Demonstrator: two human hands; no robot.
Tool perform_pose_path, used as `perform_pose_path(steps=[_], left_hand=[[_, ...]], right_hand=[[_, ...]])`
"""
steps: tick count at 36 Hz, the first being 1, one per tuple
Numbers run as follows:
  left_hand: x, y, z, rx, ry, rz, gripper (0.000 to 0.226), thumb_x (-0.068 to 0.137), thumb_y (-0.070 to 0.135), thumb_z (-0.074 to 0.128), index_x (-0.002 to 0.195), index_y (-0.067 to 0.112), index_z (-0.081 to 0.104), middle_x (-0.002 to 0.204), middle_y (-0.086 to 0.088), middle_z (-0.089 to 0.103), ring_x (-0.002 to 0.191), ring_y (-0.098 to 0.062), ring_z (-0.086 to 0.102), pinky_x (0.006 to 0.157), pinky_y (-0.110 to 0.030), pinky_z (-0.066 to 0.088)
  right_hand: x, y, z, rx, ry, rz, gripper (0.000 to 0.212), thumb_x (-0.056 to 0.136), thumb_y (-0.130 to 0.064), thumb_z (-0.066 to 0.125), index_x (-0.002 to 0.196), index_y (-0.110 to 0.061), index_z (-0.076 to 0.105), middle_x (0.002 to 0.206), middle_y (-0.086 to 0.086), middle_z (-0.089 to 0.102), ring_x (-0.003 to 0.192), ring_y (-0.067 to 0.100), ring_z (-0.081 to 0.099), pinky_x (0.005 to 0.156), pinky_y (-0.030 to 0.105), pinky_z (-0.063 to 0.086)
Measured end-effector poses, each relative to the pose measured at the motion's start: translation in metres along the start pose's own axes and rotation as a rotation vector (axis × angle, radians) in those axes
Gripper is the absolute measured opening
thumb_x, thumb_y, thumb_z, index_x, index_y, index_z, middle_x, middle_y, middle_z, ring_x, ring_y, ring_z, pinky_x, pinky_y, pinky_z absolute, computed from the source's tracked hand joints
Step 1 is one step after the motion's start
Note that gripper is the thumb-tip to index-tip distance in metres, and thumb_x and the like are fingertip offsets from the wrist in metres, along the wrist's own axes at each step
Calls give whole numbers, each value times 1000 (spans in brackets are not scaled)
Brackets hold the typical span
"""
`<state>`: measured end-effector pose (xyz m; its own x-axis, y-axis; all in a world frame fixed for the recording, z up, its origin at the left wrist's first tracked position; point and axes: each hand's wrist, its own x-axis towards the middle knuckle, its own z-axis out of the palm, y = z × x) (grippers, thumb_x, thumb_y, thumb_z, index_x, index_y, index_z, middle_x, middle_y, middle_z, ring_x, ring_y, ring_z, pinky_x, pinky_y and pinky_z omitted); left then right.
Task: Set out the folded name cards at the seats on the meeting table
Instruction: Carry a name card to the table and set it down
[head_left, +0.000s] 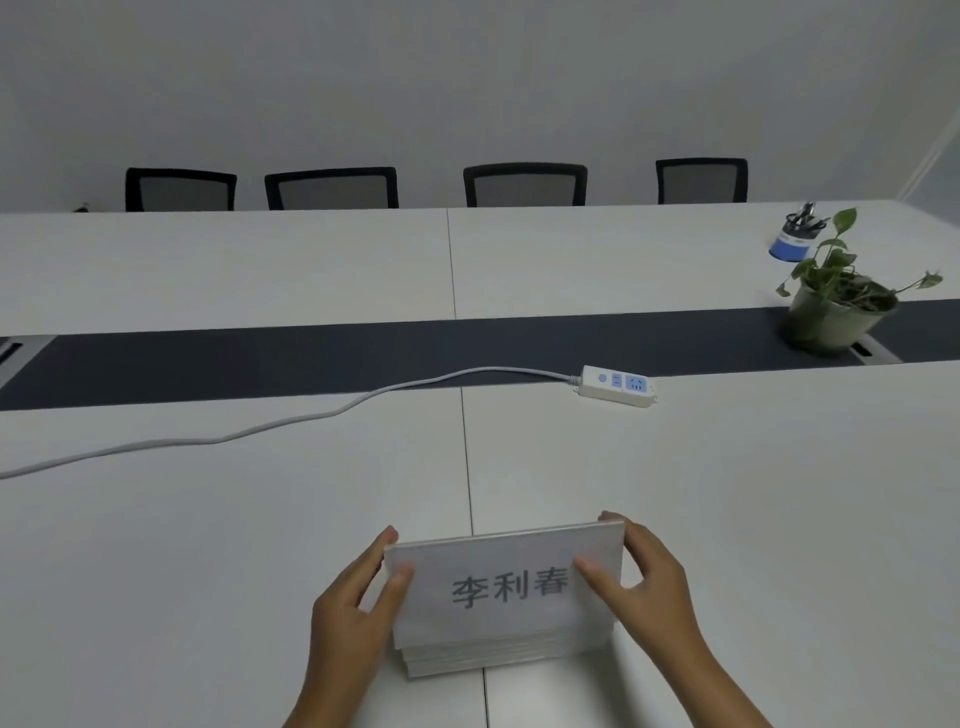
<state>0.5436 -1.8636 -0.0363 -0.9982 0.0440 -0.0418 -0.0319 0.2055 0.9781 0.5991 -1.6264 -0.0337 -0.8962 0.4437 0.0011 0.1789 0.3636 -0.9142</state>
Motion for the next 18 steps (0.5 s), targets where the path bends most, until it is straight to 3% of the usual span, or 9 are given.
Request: perform_pose_path(steps=[2, 4, 8, 10, 12, 13, 15, 18], left_hand=[[-2, -2, 4, 24, 77, 51, 44, 78, 8, 62, 98, 48, 60, 91, 43, 59, 103, 10, 54, 88, -3, 39], [-5, -3, 8, 26, 124, 72, 51, 77, 5, 63, 87, 56, 58, 81, 54, 53, 93, 27, 48, 82, 7, 34], [-7, -4, 15, 60, 187, 129, 37, 80, 10, 63, 110, 28, 52, 80, 61, 45, 90, 35, 41, 81, 10, 30], [-8, -2, 17, 70, 190, 152, 40, 78, 40, 60, 115, 29, 48, 85, 63, 42, 93, 36, 38, 82, 10, 29], [-8, 2, 16, 71, 206, 151, 62, 66, 76, 42, 117, 39, 46, 90, 64, 40, 96, 36, 36, 83, 7, 31], [-9, 3, 16, 61, 215, 141, 73, 61, 84, 34, 117, 40, 48, 91, 64, 39, 96, 36, 35, 82, 5, 33], [-11, 4, 14, 36, 236, 140, 87, 61, 85, 31, 118, 24, 54, 90, 66, 37, 96, 37, 34, 81, 5, 33], [-13, 8, 12, 53, 239, 191, 74, 68, 60, 38, 115, 7, 58, 89, 67, 34, 95, 39, 33, 82, 11, 27]], right_hand=[[-2, -3, 0, -19, 50, -23, 40, 67, -29, 73, 104, -20, 60, 103, -10, 58, 103, 10, 53, 82, 8, 33], [-5, -6, 1, -20, 98, -37, 47, 61, -39, 67, 103, -18, 62, 100, -15, 58, 98, 2, 53, 77, 0, 32], [-4, -11, 1, -9, 161, -58, 53, 56, -55, 57, 98, -23, 64, 97, -21, 58, 96, -16, 48, 73, -2, 38], [-3, -12, -1, -23, 158, -48, 37, 68, -41, 68, 100, -22, 65, 99, -17, 60, 99, -7, 52, 68, 1, 41], [-3, -14, -1, -38, 154, -35, 25, 77, -18, 69, 102, -21, 66, 101, -16, 61, 102, 2, 54, 65, 0, 41], [-3, -15, -1, -34, 158, -43, 24, 79, -14, 66, 100, -24, 65, 99, -23, 62, 102, 0, 54, 64, -1, 40], [-6, -20, -2, -16, 158, -68, 28, 79, -11, 65, 91, -36, 62, 84, -43, 60, 95, -18, 52, 63, -3, 39], [-11, -29, -2, 11, 164, -94, 33, 78, -10, 65, 87, -41, 59, 80, -56, 51, 90, -31, 45, 62, -5, 37]])
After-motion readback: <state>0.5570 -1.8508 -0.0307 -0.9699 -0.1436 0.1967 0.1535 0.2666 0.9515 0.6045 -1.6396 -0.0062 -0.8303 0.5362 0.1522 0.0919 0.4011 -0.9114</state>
